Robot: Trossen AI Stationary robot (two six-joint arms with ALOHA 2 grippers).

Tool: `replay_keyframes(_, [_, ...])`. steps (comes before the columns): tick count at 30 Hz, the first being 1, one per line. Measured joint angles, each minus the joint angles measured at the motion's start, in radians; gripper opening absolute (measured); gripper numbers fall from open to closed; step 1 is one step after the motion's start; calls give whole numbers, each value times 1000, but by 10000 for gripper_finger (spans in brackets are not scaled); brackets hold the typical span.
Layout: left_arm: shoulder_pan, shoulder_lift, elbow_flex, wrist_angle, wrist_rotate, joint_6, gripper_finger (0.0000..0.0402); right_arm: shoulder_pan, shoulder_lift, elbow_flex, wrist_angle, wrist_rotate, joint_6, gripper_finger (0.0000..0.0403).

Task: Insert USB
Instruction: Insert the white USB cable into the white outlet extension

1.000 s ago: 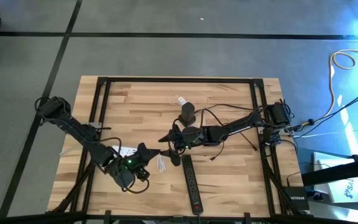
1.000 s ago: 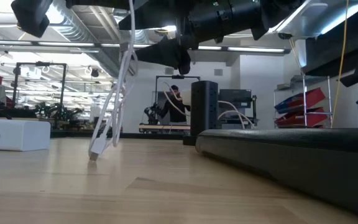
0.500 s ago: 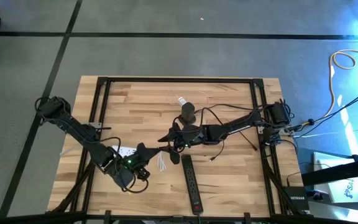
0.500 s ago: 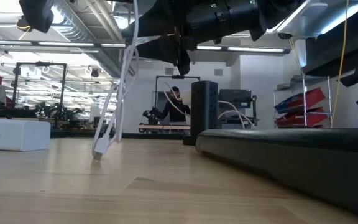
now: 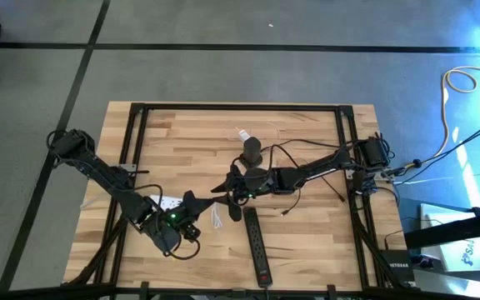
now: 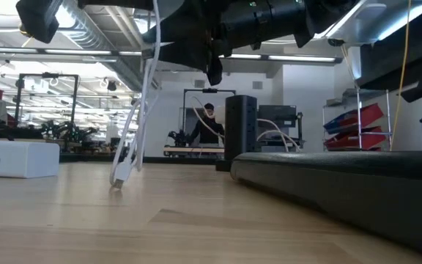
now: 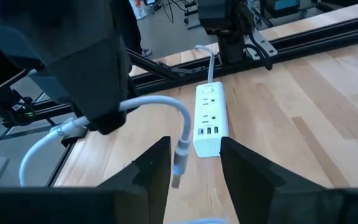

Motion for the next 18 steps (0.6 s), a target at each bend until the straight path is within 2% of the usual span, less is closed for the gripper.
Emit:
replay_keyframes(11, [3,0,0,1,-16,-1,0,0,0,0,-4,-4,19,124])
replay_keyframes(18, [12,0,0,7,10,-1,0,0,0,0,2,-2,17,122])
